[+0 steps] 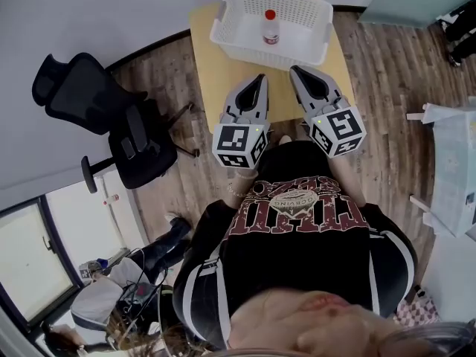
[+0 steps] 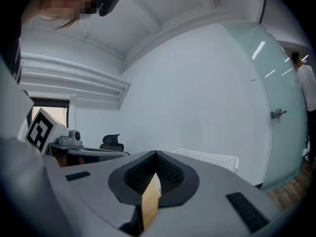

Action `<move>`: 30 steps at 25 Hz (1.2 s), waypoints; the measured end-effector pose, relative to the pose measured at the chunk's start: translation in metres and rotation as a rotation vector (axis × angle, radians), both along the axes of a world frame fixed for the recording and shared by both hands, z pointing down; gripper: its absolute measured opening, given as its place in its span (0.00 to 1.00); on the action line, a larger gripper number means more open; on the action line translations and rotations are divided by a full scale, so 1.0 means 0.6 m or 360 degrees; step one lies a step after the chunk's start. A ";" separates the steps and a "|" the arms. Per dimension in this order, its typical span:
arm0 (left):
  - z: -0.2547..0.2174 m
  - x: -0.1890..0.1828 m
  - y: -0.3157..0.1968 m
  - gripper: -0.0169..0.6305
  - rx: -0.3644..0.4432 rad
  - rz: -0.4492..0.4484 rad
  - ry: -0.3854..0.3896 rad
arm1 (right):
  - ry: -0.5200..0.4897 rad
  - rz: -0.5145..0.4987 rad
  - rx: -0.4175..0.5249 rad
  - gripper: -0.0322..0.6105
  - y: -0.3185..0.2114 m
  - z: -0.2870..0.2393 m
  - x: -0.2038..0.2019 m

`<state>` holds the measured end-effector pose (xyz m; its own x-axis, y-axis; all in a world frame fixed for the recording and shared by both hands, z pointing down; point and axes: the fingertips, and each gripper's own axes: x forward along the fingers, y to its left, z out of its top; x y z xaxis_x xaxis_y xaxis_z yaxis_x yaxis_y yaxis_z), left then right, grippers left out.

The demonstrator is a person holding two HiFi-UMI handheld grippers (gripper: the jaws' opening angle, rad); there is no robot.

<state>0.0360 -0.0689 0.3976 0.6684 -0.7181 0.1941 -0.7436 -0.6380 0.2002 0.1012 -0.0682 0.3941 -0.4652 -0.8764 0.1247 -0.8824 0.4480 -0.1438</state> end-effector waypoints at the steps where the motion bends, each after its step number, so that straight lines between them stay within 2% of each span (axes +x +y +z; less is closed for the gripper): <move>1: 0.000 0.001 -0.005 0.10 0.0002 0.0008 0.0000 | -0.0002 0.0011 0.0000 0.08 -0.004 0.001 0.002; 8: -0.008 0.014 -0.043 0.10 0.0013 0.0071 -0.0009 | -0.0017 0.0056 -0.0005 0.08 -0.035 0.000 0.006; 30: 0.007 -0.023 -0.156 0.10 -0.0012 0.0239 0.0031 | 0.0048 0.0228 -0.0072 0.08 -0.153 0.031 -0.037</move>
<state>0.0221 -0.1626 0.4016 0.7717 -0.6085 0.1851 -0.6360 -0.7399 0.2193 0.0791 -0.1598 0.4127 -0.3311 -0.9268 0.1774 -0.9411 0.3108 -0.1333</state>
